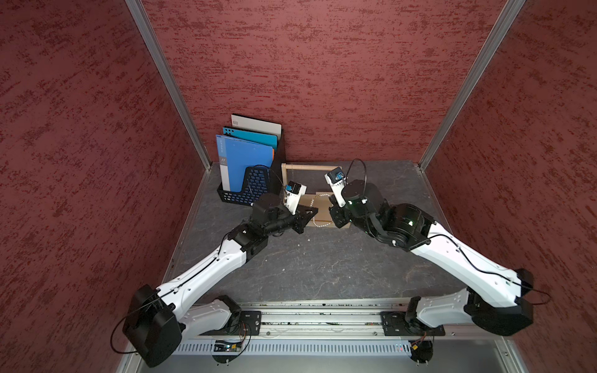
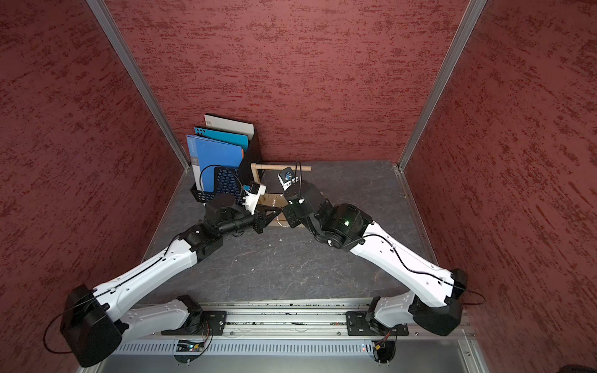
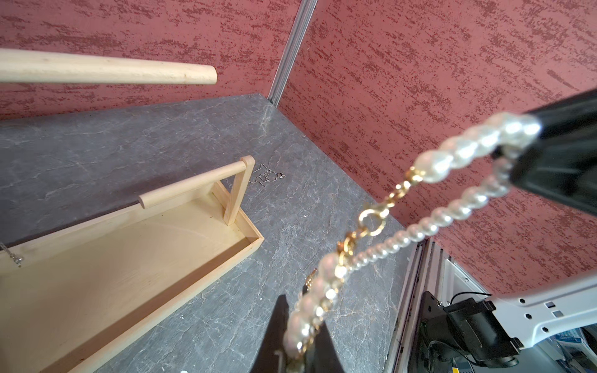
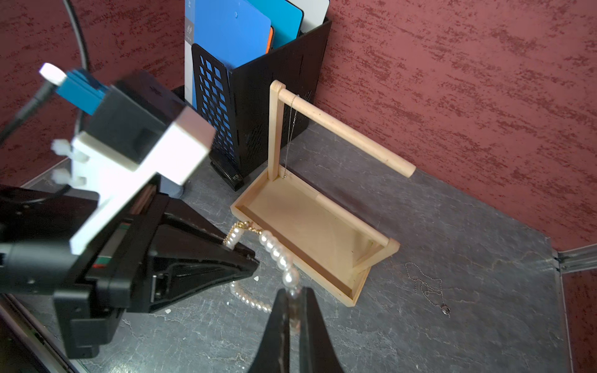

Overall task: Hang the necklace on the jewelry display stand
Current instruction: Pick up the necklace from the center of the board.

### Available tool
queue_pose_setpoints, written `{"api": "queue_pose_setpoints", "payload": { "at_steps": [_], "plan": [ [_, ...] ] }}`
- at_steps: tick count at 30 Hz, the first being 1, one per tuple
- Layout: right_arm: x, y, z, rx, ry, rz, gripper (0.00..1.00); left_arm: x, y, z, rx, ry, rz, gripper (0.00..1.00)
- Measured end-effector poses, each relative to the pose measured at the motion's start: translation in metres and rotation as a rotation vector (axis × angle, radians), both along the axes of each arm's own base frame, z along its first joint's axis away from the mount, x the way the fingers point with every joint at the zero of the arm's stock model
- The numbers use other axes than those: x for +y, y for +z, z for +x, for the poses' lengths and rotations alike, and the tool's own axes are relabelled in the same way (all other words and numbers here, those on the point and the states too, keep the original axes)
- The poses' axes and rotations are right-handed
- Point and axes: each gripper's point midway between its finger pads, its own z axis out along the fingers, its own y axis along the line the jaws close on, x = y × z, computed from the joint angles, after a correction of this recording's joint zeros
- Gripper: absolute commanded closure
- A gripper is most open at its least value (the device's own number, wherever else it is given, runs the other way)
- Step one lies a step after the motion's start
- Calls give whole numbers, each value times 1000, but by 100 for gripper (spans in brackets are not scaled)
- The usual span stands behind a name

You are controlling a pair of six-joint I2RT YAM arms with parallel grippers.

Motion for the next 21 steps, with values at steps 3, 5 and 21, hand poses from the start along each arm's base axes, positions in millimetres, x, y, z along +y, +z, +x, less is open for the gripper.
{"api": "queue_pose_setpoints", "payload": {
  "at_steps": [3, 5, 21],
  "plan": [
    [-4, -4, 0, 1, -11, -2, 98, 3, 6, 0, -7, 10, 11, 100],
    [-7, -6, 2, 4, -23, -2, 98, 5, 11, 0, -15, 16, 18, 100],
    [-39, -14, 50, 35, -131, 92, 98, 1, 72, 10, -62, 0, 93, 100]
  ]
}}
